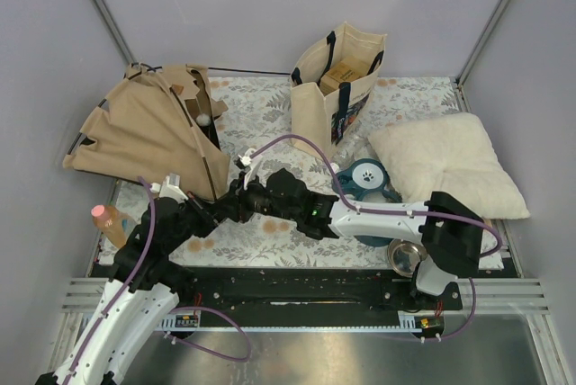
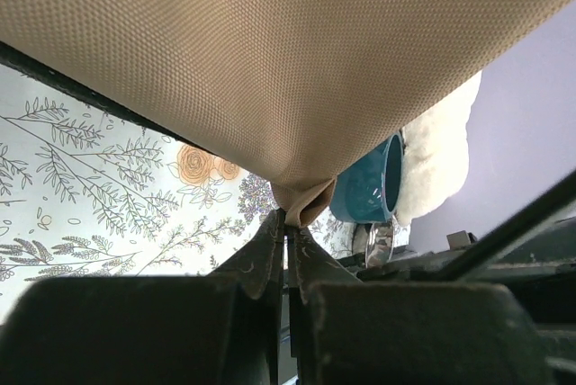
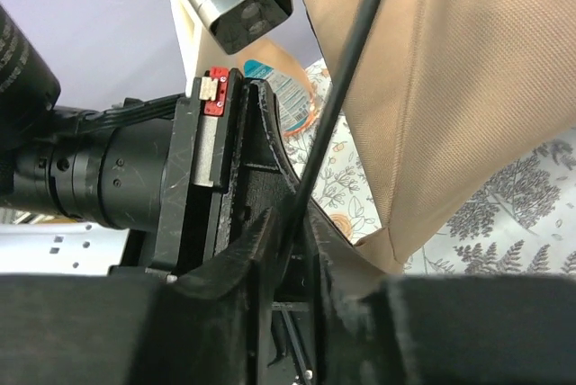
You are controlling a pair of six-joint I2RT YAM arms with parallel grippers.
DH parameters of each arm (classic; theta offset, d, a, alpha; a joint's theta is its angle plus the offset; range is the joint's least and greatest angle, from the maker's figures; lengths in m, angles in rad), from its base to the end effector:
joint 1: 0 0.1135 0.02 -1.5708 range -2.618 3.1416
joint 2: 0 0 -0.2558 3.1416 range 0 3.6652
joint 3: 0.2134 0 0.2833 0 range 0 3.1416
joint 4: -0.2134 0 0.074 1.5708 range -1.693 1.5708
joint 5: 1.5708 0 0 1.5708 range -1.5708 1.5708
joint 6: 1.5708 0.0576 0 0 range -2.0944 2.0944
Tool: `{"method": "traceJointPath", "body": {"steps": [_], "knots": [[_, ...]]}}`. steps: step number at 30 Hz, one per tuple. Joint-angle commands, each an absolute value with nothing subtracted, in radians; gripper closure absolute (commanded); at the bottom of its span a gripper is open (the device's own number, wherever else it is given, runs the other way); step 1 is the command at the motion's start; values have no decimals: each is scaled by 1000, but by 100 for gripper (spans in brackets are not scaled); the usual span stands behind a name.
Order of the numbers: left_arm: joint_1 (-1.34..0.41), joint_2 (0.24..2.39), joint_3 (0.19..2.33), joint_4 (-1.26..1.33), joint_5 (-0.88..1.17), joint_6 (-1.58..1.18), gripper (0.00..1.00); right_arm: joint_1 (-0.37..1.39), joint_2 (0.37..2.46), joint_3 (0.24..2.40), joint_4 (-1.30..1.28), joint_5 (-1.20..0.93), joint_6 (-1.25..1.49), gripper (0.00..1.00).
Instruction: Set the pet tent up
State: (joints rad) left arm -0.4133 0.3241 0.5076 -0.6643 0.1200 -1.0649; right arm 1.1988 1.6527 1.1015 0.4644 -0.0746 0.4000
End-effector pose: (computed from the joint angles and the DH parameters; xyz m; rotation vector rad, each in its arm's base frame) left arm 0.1393 -0.0686 0.2438 -0.6320 2.1226 -1.0021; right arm 0.1556 0.4107 0.2632 -0.7653 1.6529 1.2439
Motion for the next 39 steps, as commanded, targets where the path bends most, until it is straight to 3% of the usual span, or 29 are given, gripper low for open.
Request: {"method": "traceJointPath", "body": {"steps": [1,2,3,16,39], "knots": [[-419,334,525,-680,172,-1052,100,1200,1674,1146,452,-86,391,86],[-419,336,526,-687,169,-1051,100,1198,1669,1140,462,-72,396,98],[-419,334,529,-695,166,-1048,100,1197,1664,1134,468,-61,396,100],[-419,316,515,-741,186,-1031,100,1186,1644,1103,670,147,402,100],[-419,316,479,-761,232,-989,100,1146,1707,1269,701,227,361,100]]}}
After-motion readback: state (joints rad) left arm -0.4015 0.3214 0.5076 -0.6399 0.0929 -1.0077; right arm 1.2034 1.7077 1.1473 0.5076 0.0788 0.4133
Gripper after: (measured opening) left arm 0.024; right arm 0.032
